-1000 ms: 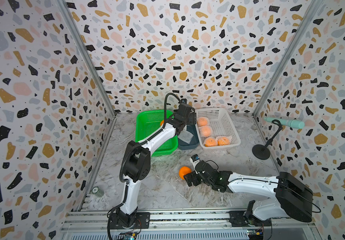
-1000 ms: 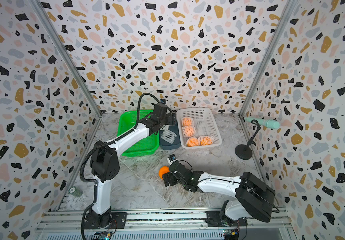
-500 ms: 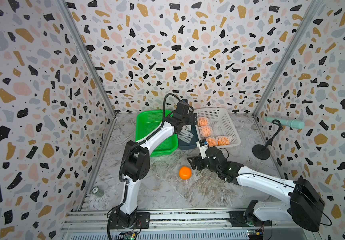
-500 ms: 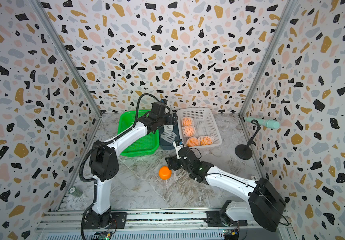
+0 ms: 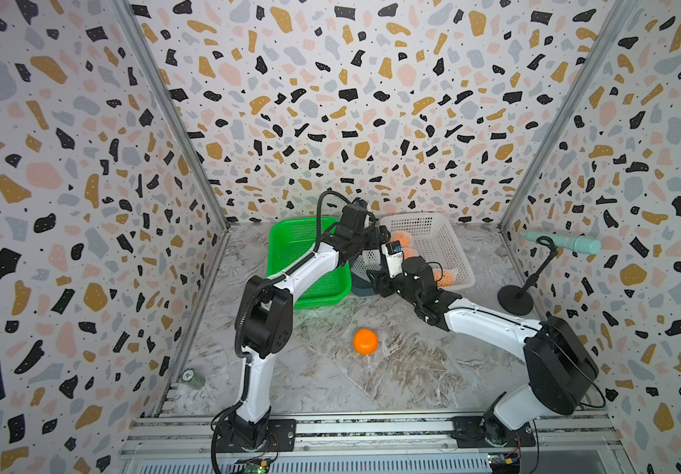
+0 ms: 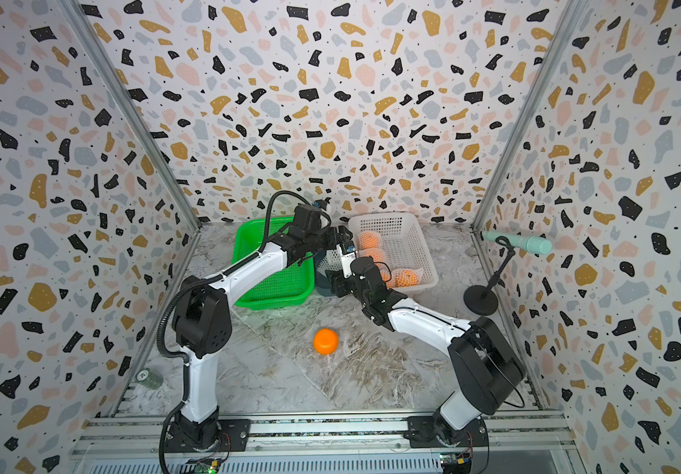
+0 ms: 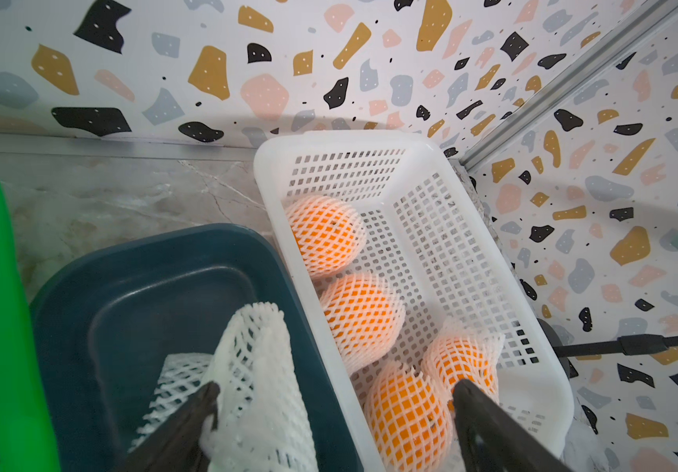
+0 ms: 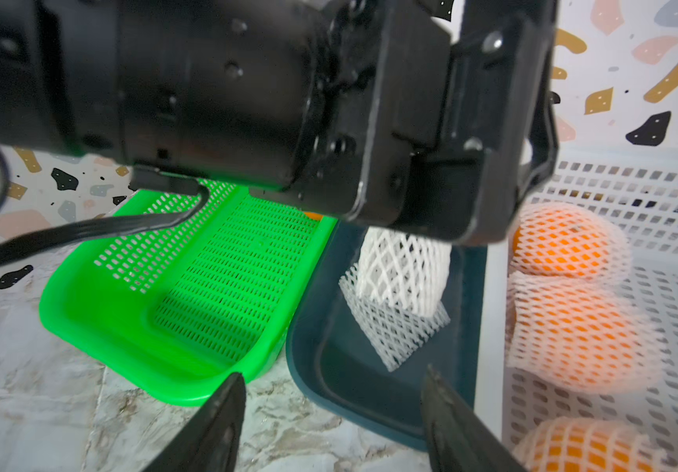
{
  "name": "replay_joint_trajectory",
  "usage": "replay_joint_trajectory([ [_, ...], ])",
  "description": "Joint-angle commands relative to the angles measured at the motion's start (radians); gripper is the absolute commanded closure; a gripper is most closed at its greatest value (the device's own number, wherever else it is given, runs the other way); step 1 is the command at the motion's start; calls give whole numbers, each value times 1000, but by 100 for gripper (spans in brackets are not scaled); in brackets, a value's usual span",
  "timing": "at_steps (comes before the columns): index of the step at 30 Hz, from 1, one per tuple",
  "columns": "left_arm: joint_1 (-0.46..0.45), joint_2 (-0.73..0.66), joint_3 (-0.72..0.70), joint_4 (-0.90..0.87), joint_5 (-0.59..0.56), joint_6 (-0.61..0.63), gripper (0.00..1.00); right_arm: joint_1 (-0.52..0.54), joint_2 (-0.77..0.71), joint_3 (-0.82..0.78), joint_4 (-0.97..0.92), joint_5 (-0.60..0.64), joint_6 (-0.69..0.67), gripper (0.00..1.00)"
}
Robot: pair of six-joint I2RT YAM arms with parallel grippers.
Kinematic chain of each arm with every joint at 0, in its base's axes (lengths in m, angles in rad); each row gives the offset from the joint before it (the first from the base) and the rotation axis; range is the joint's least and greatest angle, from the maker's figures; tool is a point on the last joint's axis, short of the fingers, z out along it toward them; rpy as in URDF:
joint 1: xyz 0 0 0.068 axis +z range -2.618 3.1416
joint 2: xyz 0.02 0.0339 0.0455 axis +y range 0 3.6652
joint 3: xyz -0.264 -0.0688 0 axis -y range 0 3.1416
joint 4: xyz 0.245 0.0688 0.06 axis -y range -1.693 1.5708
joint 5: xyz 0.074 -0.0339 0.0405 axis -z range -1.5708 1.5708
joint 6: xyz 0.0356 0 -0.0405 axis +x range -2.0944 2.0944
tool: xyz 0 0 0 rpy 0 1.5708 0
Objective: Remove foam nets from oranges
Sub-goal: Place the foam net into the storage box.
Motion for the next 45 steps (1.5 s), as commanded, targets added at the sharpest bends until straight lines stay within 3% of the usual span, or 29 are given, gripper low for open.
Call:
replay_joint_trajectory([
  [1, 11, -73, -26, 72, 66, -36, 10, -25, 27, 61, 86, -9, -45, 32],
  [18, 37, -168, -162, 189, 166, -98, 10, -110, 237, 205, 199, -189, 28, 36],
  [24, 56, -201, -238, 312, 228, -170, 10, -118, 251, 173, 280, -254, 107, 27],
  [30, 59, -222, -265, 344, 248, -191, 11, -129, 283, 200, 278, -263, 156, 29],
  [39, 71, -239, -282, 348, 251, -191, 11, -150, 298, 215, 279, -283, 189, 60],
  [43, 77, -244, -288, 357, 258, -196, 11, -159, 300, 214, 277, -292, 200, 72],
  [45, 81, -251, -293, 356, 254, -192, 11, -162, 304, 217, 273, -303, 203, 73],
])
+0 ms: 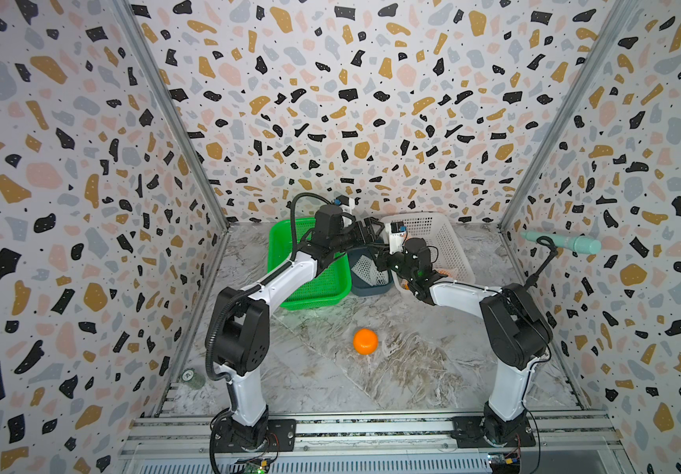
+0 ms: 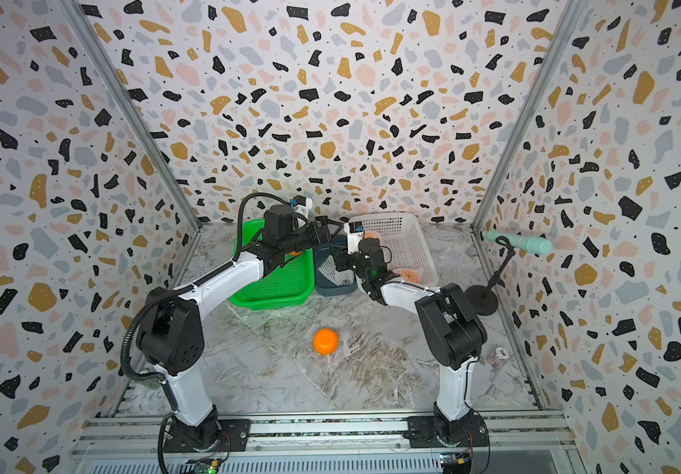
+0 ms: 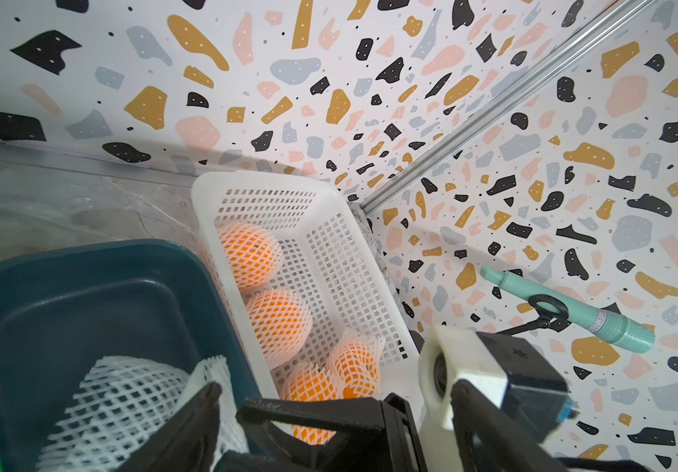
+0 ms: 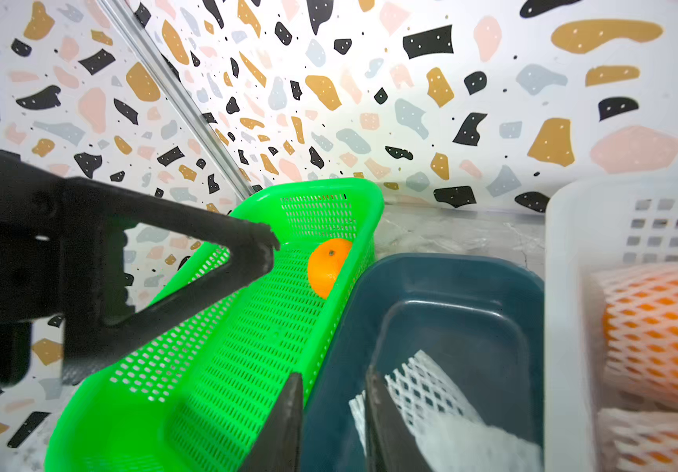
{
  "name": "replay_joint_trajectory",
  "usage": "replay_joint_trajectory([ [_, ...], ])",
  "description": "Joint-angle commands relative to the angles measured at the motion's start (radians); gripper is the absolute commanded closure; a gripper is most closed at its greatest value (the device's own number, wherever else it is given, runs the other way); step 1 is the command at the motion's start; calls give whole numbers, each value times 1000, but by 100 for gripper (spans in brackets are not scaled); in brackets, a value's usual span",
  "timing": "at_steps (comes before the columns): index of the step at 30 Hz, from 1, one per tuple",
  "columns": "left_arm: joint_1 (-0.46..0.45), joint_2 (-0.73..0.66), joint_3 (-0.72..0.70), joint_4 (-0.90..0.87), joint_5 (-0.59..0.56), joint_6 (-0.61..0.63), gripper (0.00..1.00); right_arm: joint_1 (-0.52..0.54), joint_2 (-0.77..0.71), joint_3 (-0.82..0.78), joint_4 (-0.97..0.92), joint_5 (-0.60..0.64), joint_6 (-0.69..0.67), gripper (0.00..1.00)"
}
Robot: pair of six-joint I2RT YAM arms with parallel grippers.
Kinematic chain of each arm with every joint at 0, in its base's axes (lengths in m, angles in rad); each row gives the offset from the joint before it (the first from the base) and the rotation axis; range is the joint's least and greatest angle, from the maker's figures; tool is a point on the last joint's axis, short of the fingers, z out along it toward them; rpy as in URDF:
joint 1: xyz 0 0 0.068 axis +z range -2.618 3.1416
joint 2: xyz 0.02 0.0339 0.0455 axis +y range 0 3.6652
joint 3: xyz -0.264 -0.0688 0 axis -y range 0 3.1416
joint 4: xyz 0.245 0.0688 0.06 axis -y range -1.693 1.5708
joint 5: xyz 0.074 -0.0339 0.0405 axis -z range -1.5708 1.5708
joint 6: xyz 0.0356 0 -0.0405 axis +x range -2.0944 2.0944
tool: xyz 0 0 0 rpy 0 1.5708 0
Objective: Remove foam nets from oranges
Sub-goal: Place the foam net into the storage box.
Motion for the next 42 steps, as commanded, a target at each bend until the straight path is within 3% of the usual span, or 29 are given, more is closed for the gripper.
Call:
replay_joint_trajectory([
  [1, 14, -43, -16, 45, 19, 3, 11, -7, -1, 37, -13, -30, 11, 73],
  [10, 29, -133, -64, -40, -93, 92, 11, -7, -14, 48, -50, -66, -8, 70],
  [21, 33, -360, -301, -106, -250, 184, 9, 32, -274, -188, -162, -79, -71, 41],
  [28, 34, -554, -568, -86, -303, 160, 9, 189, -414, -321, -282, 60, -122, 37],
  [34, 33, -747, -782, -45, -318, 121, 8, 342, -472, -413, -362, 176, -105, 26],
  [42, 34, -893, -905, -99, -376, 100, 8, 481, -437, -443, -461, 306, -23, 13],
])
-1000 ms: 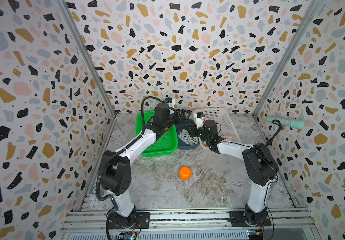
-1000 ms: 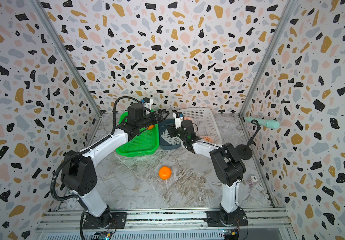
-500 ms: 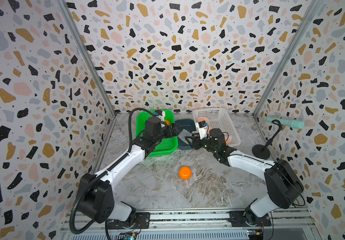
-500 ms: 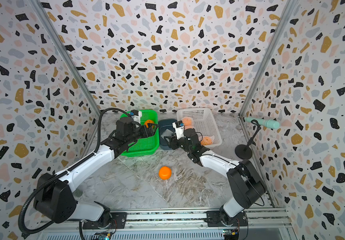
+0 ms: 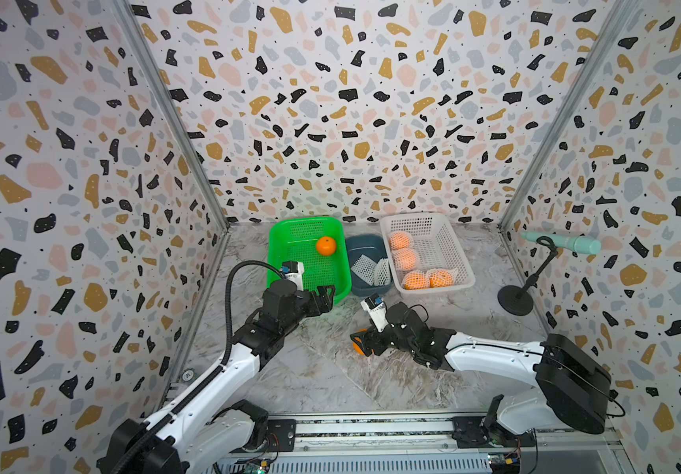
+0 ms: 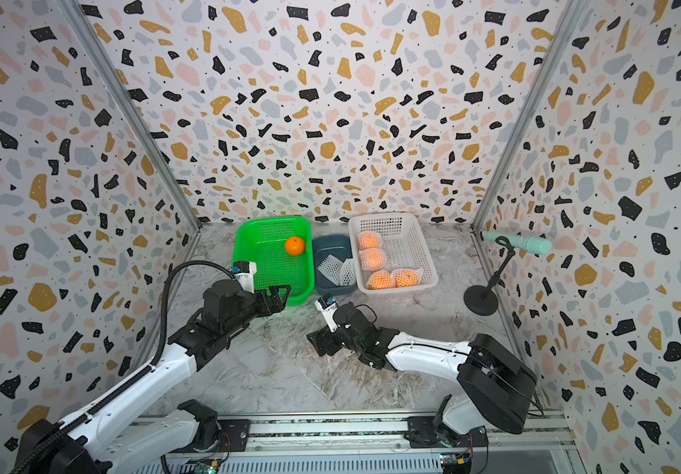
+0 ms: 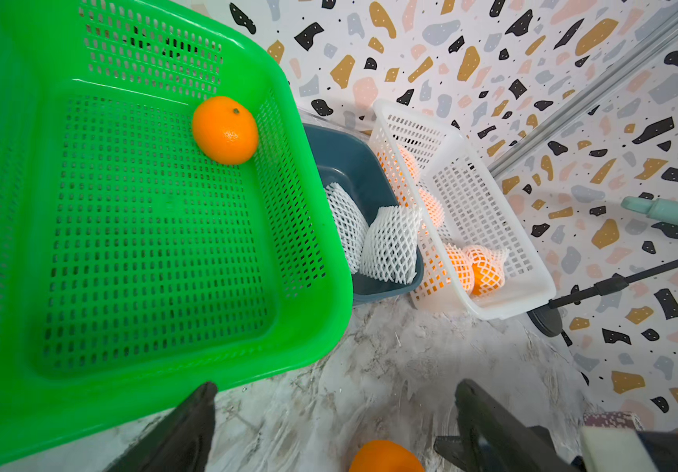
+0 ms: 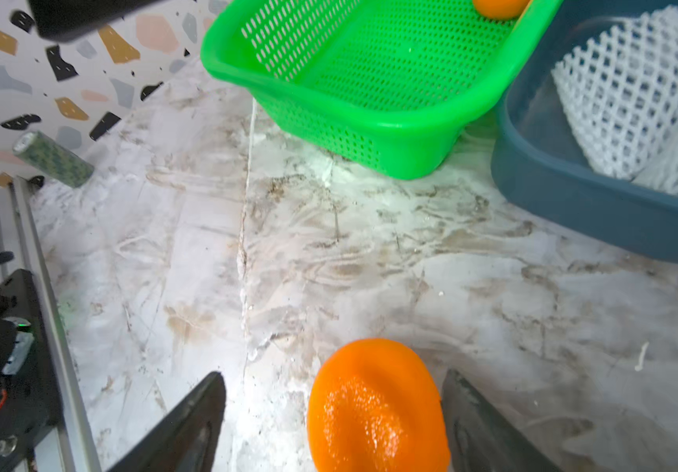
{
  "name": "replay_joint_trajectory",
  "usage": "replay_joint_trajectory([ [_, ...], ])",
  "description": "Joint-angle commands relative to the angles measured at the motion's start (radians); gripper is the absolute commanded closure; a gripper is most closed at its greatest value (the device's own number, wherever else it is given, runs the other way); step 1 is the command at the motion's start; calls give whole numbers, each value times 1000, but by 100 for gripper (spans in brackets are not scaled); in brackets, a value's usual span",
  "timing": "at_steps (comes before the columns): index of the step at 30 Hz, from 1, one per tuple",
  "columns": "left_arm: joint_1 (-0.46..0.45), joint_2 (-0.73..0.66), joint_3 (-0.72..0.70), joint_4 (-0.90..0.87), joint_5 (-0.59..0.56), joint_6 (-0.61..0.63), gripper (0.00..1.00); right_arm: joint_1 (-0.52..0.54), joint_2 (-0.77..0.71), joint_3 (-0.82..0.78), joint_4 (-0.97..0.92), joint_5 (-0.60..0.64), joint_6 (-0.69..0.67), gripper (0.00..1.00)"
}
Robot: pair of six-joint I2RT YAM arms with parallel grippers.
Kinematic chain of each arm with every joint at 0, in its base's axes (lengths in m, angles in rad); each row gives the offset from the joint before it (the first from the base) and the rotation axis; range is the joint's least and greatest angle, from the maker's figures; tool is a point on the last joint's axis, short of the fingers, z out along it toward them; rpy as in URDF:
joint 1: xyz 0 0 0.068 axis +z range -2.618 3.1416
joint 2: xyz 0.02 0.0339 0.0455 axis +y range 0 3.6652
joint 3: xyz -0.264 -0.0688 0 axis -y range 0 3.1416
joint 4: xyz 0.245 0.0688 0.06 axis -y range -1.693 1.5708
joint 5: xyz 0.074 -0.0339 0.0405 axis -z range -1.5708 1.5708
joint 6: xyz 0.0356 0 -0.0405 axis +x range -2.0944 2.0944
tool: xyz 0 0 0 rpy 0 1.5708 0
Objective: Remove foam nets from oranges
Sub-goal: Place the foam net into the storage box, then pick up the orange from the center of the board.
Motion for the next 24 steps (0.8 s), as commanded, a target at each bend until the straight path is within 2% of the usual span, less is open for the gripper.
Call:
replay_joint_trajectory([
  [1, 4, -31, -32, 11, -32, -23, 8, 43, 15, 18, -77, 119, 41, 11],
  [7, 4, -23, -43, 16, -26, -29, 8, 83, 82, 61, -141, 217, 65, 0],
  [24, 6, -34, -21, -14, -34, -11, 8, 90, 199, 99, -141, 243, 86, 1],
])
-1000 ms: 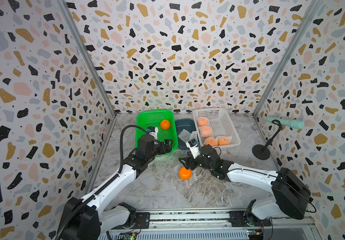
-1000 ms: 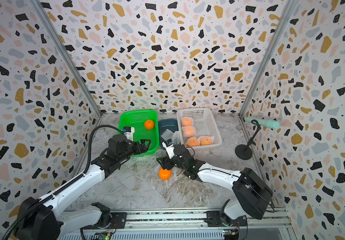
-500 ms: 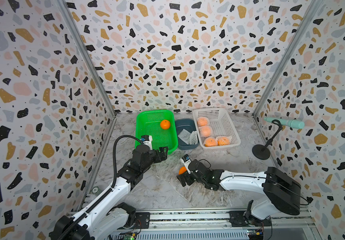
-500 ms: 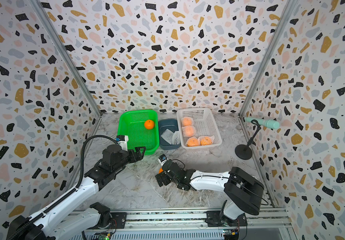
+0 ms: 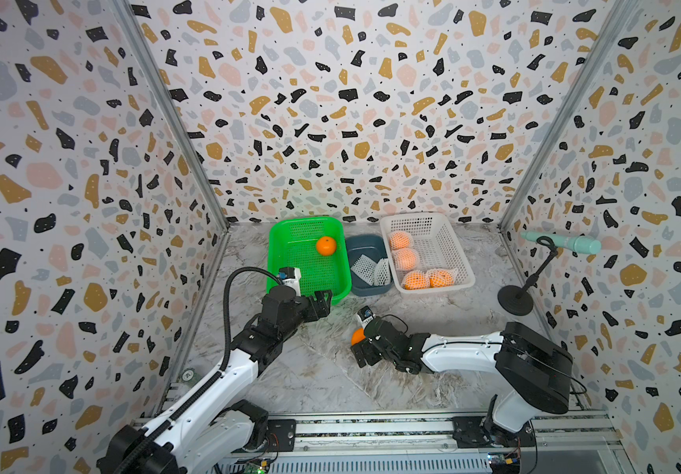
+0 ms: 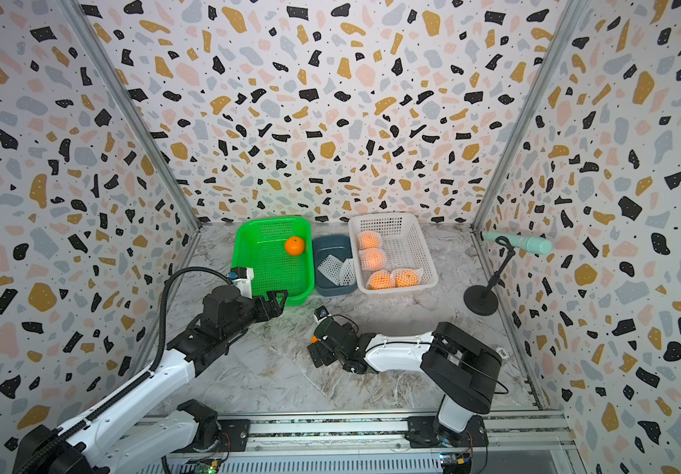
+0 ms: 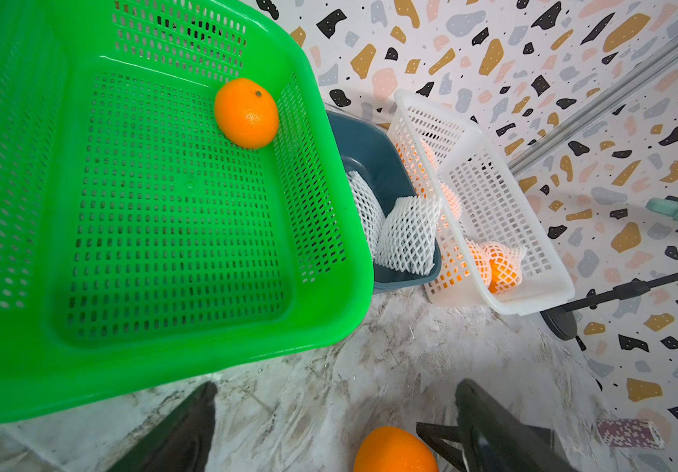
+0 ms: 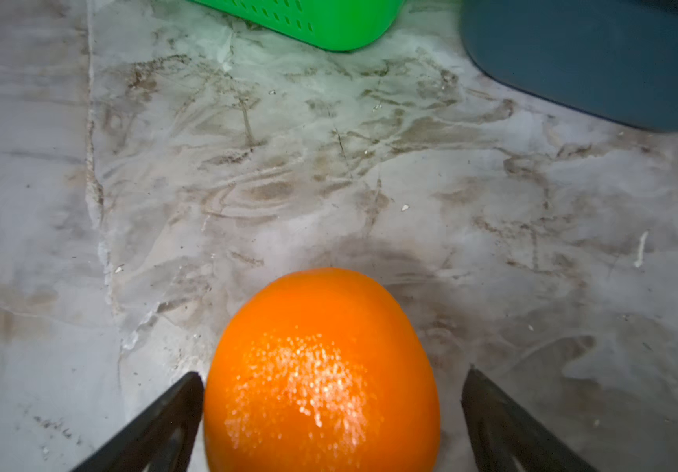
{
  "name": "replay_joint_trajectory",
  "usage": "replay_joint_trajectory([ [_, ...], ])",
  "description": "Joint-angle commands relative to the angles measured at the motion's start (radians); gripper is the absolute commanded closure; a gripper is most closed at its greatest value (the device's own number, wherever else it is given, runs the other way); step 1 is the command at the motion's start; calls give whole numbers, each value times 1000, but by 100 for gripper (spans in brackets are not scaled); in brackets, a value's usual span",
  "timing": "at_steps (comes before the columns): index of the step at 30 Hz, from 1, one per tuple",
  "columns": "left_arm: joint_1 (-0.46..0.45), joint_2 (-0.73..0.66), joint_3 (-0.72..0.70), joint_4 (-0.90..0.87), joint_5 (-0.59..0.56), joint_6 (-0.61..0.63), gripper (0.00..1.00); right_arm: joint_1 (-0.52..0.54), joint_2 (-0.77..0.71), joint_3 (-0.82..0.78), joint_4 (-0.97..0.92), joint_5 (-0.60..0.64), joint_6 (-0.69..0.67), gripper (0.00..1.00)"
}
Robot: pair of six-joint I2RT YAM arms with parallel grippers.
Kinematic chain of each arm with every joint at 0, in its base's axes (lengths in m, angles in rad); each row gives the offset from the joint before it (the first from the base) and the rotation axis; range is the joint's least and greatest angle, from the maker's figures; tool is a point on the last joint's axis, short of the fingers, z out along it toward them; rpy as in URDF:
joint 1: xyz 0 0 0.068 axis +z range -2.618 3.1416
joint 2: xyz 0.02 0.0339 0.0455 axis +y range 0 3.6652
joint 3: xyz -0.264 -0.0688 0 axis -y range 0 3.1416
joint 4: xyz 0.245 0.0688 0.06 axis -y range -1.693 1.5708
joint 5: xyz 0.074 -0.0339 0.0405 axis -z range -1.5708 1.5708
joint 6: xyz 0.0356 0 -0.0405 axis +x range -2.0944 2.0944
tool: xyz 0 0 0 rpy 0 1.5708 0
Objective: Remove foam nets from oranges
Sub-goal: Pick up the orange from the center of the board.
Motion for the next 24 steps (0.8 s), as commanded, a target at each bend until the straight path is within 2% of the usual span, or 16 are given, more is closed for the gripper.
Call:
replay_joint_trajectory([
  [1, 4, -14, 19, -7, -12, 10, 8, 6, -1, 32, -25, 16, 13, 1],
  [24, 5, -28, 25, -33, -20, 16, 7, 6, -4, 34, -31, 1, 7, 20],
])
